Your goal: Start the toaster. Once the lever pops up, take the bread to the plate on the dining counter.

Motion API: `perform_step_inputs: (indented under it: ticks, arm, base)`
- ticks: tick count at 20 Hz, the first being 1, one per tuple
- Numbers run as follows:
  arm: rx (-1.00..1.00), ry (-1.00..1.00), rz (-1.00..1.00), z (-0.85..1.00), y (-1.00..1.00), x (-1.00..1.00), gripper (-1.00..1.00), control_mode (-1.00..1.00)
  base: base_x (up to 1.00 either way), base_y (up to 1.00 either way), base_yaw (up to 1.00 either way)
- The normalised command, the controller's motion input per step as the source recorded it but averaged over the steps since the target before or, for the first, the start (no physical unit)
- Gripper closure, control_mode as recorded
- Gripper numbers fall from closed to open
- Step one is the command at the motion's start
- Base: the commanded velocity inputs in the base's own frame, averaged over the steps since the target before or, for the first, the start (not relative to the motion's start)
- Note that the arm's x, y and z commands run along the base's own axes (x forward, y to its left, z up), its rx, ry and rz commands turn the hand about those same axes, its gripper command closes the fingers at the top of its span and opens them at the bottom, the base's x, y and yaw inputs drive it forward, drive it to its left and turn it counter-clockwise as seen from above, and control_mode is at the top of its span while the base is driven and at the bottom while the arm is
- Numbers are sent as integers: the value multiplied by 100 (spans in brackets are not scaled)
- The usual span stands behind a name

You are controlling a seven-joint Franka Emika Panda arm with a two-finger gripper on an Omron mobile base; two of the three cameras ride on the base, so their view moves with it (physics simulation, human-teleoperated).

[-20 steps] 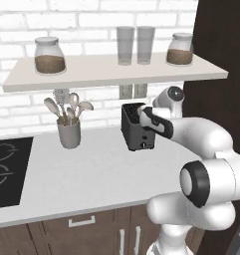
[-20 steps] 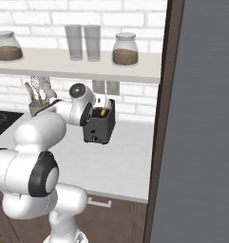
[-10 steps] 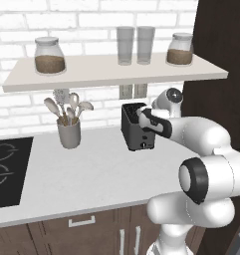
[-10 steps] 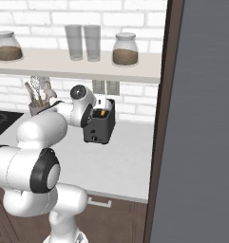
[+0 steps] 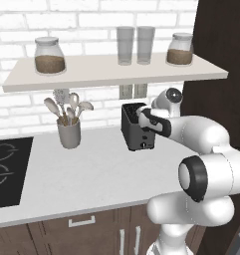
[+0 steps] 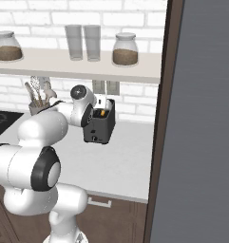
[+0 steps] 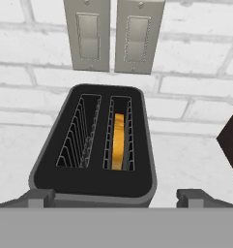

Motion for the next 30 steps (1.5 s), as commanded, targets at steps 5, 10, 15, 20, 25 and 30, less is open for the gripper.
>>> perform_step_inputs:
  ticks: [5, 10, 15, 20, 25, 30]
  arm:
    - [0, 0, 0, 0, 0, 0, -100, -100]
    - [0, 0, 0, 0, 0, 0, -100, -100]
    - [0, 0, 0, 0, 0, 0, -100, -100]
    - [0, 0, 0, 0, 0, 0, -100, -100]
    - [0, 0, 0, 0, 0, 0, -100, -100]
    - [0, 0, 0, 0, 0, 0, -100, -100]
  base:
    - [0, 0, 0]
    - [0, 0, 0]
    - [0, 0, 0]
    - [0, 0, 0]
    - [0, 0, 0]
    - [0, 0, 0]
